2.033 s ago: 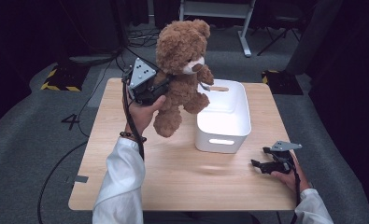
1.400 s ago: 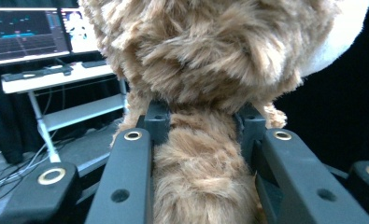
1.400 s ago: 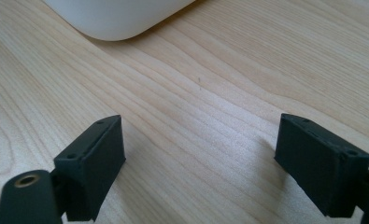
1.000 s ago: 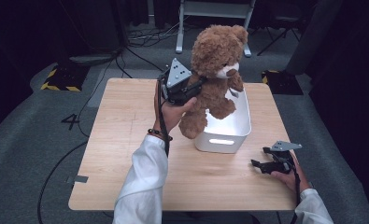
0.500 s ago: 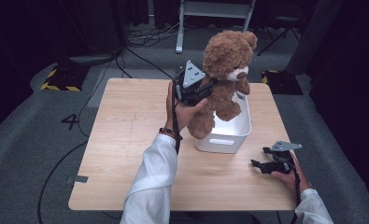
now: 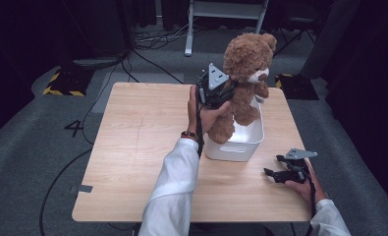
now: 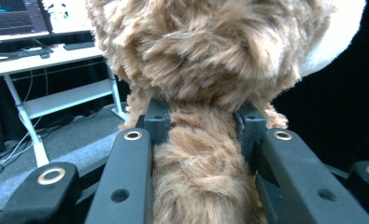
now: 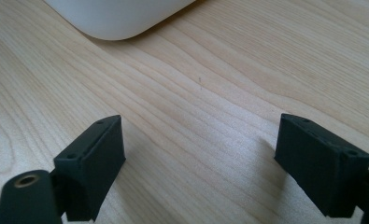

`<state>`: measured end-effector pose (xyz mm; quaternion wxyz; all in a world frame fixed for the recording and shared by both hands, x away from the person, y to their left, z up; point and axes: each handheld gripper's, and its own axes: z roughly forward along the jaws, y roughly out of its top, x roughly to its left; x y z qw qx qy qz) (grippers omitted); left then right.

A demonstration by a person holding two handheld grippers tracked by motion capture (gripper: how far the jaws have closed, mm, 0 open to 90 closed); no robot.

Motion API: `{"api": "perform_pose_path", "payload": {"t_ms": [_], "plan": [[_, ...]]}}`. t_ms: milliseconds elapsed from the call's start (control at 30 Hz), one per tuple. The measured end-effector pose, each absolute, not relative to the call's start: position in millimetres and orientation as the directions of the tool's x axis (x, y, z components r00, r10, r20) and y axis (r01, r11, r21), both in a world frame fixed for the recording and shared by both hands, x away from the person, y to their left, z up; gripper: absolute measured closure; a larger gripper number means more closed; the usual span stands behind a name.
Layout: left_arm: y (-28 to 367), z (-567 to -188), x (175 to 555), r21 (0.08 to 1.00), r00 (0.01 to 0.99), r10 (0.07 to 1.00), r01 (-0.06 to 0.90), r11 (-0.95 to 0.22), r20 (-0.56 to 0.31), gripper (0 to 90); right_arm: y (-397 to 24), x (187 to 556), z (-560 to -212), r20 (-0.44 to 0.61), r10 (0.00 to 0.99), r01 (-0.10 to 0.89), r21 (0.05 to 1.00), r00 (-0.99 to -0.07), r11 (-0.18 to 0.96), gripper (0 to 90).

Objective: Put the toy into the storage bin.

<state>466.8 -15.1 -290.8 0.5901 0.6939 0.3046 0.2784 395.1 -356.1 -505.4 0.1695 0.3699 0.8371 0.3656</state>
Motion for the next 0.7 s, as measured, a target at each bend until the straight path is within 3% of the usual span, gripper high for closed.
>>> {"api": "perform_pose_path", "payload": {"t_ms": [267,700], "plan": [[-18.9,-309.6,480.8,0.985,0.641,0.768,0.14,-0.098,-0.015,66.1,-356.2,394.7,-505.5,-0.014,0.741,0.493,0.738,-0.671,0.461,15.6],[-14.7,-334.0,479.7,0.977,0.65,0.76,0.167,-0.131,-0.009,65.2,-356.3,394.6,-505.5,-0.014,0.74,0.492,0.738,-0.673,0.461,15.6]]}}
